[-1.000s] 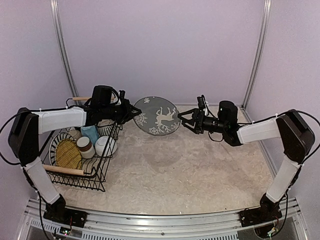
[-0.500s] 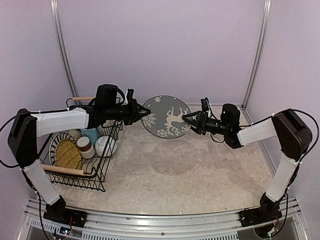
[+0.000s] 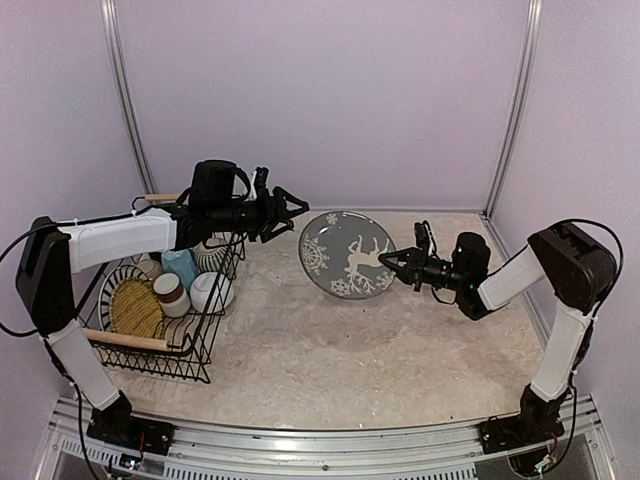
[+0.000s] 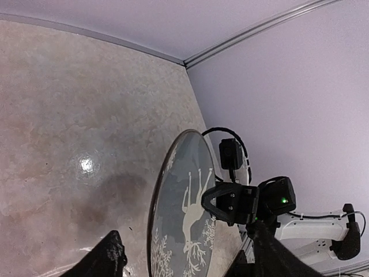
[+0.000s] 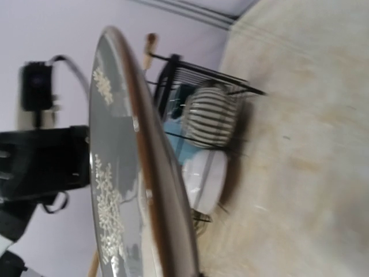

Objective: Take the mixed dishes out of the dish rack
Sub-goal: Pass from the left arm to the right, then place the plate at the center of the board.

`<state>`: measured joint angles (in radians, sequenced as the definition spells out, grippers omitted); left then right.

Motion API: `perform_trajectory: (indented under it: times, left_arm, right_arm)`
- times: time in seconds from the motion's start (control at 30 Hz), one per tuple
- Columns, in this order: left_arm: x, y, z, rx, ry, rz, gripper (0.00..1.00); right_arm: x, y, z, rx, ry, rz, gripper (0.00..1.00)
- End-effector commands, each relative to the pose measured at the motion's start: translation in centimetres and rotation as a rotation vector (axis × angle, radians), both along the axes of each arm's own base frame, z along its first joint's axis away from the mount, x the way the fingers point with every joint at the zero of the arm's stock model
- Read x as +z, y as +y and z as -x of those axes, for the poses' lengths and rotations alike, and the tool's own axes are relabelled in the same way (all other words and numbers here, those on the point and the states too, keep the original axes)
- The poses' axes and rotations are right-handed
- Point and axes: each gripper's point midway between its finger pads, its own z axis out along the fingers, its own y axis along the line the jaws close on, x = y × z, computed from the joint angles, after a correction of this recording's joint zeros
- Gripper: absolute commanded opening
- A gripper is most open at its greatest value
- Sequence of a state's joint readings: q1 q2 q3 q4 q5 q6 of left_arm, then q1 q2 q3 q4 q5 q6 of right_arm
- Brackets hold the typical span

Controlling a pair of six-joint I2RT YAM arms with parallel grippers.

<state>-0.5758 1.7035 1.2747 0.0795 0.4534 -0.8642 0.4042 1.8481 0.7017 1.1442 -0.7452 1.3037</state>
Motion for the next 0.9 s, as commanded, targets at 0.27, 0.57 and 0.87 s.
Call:
perform_trajectory:
  times: [0.27, 0.57, 0.87]
  left_arm:
    - [4.9, 6.4, 0.0, 0.199, -0.127, -0.215, 0.99]
    - [7.3, 14.2, 0.3, 0.32, -0.078, -0.157, 0.99]
    - [9.8, 21.9, 1.5, 0.522, -0.137, -0.149, 0.99]
  right_arm:
    - [-2.2, -6.5, 0.0, -0.054, -0.047, 0.096, 0.0]
    - [-8.7, -5.5, 7.8, 0.202, 0.006, 0.346, 0.0]
    - [-11.5, -1.6, 16.8, 0.511, 0.012, 0.394, 0.0]
